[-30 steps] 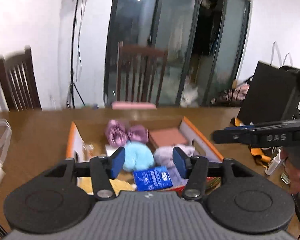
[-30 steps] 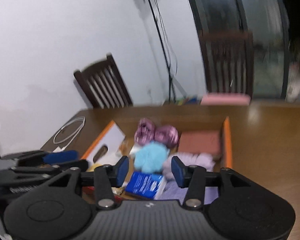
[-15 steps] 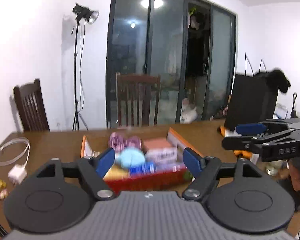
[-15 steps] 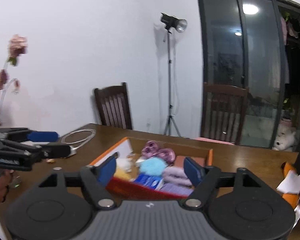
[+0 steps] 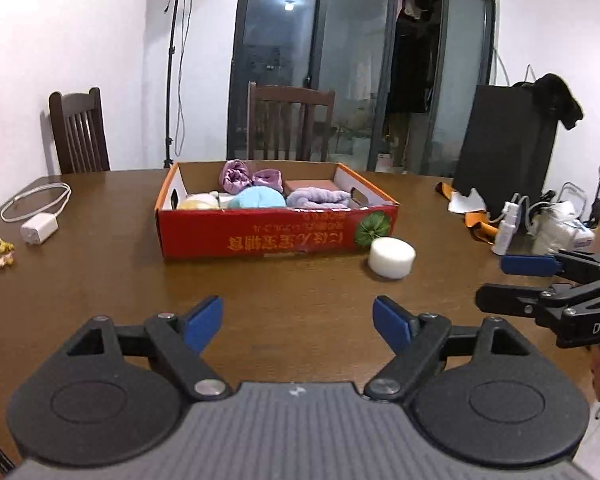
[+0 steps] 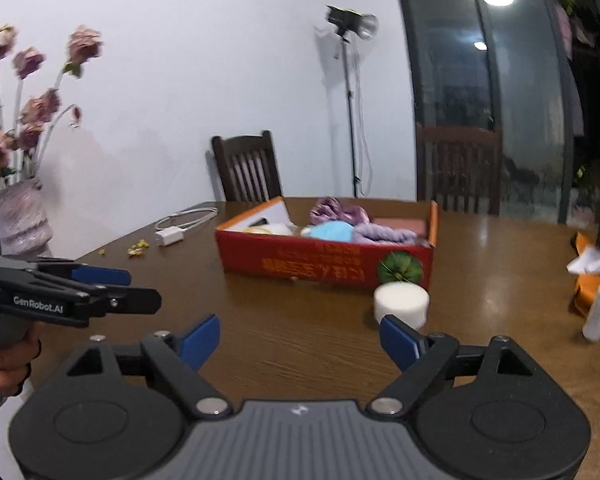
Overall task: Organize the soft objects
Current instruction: 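Move the right gripper to the white round puff and grasp it, then lift the white puff with the right gripper and carry it over the box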
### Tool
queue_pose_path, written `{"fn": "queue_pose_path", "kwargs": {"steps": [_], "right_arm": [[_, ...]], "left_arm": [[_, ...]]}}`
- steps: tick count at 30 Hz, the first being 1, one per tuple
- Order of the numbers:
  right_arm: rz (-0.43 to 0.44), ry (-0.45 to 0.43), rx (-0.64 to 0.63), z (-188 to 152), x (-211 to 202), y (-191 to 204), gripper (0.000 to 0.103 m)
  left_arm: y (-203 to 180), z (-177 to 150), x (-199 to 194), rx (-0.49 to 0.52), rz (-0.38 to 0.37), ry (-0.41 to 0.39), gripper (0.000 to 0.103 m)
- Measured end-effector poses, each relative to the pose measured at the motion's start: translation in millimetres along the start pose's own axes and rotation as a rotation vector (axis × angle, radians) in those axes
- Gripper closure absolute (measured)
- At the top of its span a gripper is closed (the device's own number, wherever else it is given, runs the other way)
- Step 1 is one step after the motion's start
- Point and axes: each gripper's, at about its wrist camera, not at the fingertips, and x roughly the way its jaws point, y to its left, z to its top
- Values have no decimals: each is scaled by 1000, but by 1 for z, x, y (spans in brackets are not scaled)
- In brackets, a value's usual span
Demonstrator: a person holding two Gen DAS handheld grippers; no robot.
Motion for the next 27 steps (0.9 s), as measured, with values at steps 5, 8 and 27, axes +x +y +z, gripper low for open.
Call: {"fn": "queue_pose_path", "kwargs": {"steps": [5,8,27], "right_arm": [[-39,14,101,4,15,-32,18],[-52,38,152,12,39,-55,24],[-40,137,389,11,156,-143,73]], "left_arm": [[-11,12,32,12,-63,28,21],[-23,18,61,28,-83,57,31],[-32,36,245,-237,-354,236,75]]}}
